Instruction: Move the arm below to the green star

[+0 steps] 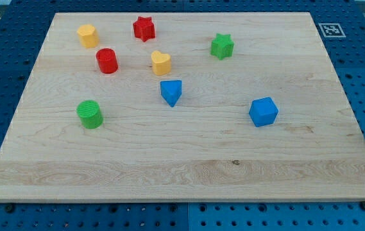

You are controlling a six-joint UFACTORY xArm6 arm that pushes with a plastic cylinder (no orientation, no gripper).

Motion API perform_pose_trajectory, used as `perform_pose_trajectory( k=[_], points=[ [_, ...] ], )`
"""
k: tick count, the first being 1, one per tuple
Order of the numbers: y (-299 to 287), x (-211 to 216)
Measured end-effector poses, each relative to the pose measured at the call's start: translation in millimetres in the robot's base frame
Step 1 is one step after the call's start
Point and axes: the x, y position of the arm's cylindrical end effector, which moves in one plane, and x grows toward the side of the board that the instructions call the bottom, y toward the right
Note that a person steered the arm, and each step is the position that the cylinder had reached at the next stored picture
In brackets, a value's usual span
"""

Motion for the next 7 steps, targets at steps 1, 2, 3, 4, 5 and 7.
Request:
perform_pose_trajectory(
  k=[1,2,3,4,5,7],
  points=[
    [-14.4,1.0],
    [-29.3,1.0],
    [-51.5,-5.7],
    [-62.5,-28.0],
    [-65.2,-51.2],
    [-89.2,-37.6]
  ],
)
